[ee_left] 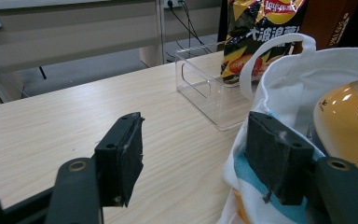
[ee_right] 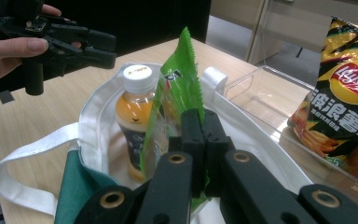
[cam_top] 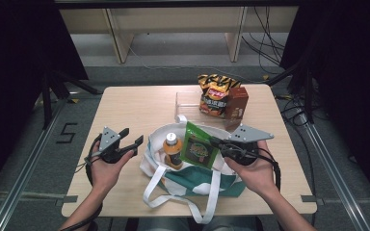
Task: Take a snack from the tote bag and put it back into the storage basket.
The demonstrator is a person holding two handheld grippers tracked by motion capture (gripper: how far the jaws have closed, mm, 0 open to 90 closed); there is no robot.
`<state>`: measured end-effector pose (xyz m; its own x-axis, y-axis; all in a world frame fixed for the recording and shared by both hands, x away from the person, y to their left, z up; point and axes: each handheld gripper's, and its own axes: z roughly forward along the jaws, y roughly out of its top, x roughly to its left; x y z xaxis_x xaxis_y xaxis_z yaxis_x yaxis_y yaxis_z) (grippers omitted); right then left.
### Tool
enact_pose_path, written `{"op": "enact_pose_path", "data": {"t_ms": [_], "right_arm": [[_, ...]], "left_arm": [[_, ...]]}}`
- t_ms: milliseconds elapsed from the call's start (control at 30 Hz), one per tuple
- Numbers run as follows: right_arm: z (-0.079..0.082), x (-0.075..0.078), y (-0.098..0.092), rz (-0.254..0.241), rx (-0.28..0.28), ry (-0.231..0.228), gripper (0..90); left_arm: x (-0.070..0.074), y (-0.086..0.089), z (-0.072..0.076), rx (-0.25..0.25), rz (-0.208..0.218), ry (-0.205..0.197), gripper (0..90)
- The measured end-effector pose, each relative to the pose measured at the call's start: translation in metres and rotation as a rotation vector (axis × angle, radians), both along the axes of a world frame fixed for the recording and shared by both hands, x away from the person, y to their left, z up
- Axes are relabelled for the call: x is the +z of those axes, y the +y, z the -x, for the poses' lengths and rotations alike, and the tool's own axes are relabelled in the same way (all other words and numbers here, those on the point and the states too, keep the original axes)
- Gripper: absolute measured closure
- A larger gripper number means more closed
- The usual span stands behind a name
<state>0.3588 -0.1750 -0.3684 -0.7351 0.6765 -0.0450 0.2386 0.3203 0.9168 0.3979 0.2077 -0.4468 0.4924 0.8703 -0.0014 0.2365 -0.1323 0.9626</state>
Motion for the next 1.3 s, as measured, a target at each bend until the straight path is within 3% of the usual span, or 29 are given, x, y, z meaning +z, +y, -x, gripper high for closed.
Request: {"op": "enact_pose_path", "data": {"t_ms": [67, 167, 233, 300, 400, 433, 467, 500, 633, 667, 767, 800, 833, 900, 933, 1000, 1233, 1300], "right_arm": [[0.001, 0.002, -0.001, 0.002, 0.005, 0.026, 90.0], [0.0, 0.004, -0.003, 0.001, 0.002, 0.006, 90.0], [0.001, 0.006, -0.004, -0.017, -0.005, 0.019, 90.0], [-0.001, 0.008, -0.005, -0.009, -0.01, -0.014, 90.0], [0.0, 0.01, -0.006, -0.021, -0.024, -0.008, 90.0], [-0.002, 0.012, -0.008, -0.004, -0.011, -0.026, 90.0], [-0.001, 0.012, -0.007, -0.012, -0.012, -0.009, 90.0], [-0.001, 0.012, -0.007, -0.018, -0.021, -0.028, 90.0], [0.0, 0.017, -0.009, -0.017, -0.024, -0.009, 90.0], [-0.003, 0.017, -0.01, -0.021, -0.007, -0.033, 90.0], [-0.002, 0.021, -0.013, -0.024, -0.028, -0.034, 90.0], [-0.004, 0.022, -0.014, -0.021, -0.02, -0.056, 90.0], [-0.003, 0.023, -0.014, -0.028, -0.023, -0.035, 90.0], [-0.004, 0.024, -0.015, -0.024, -0.03, -0.059, 90.0], [-0.004, 0.025, -0.015, -0.03, -0.022, -0.043, 90.0], [-0.004, 0.025, -0.016, -0.034, -0.042, -0.064, 90.0], [-0.004, 0.032, -0.019, -0.039, -0.044, -0.045, 90.0], [-0.005, 0.033, -0.02, -0.035, -0.046, -0.064, 90.0]], "left_arm": [[0.0, 0.0, 0.0, 0.001, 0.0, 0.0, 36.5], [0.0, 0.0, 0.0, -0.002, 0.003, -0.003, 36.5], [0.0, 0.0, 0.0, -0.004, 0.007, -0.005, 36.5], [0.0, 0.0, 0.0, -0.004, 0.006, -0.005, 36.5], [0.0, 0.001, 0.0, 0.002, -0.001, 0.002, 36.5], [0.0, 0.001, 0.0, 0.0, 0.0, 0.0, 36.5], [0.0, 0.001, 0.0, 0.001, -0.001, 0.0, 36.5], [0.0, 0.001, 0.0, 0.001, -0.001, 0.0, 36.5], [0.0, 0.0, 0.0, 0.003, 0.003, -0.001, 36.5], [0.0, 0.0, 0.0, 0.004, 0.002, -0.001, 36.5], [0.0, 0.0, 0.0, 0.003, 0.001, -0.001, 36.5], [0.0, 0.0, 0.0, -0.003, 0.007, -0.006, 36.5], [0.0, 0.0, 0.0, -0.002, 0.007, -0.005, 36.5], [0.0, 0.0, 0.0, 0.003, 0.001, 0.0, 36.5], [0.0, 0.0, 0.0, 0.002, 0.002, 0.0, 36.5], [0.0, 0.0, 0.0, 0.003, 0.001, -0.001, 36.5], [0.0, 0.0, 0.001, 0.005, 0.002, 0.0, 36.5], [0.0, 0.0, 0.0, 0.004, 0.003, -0.002, 36.5]]}}
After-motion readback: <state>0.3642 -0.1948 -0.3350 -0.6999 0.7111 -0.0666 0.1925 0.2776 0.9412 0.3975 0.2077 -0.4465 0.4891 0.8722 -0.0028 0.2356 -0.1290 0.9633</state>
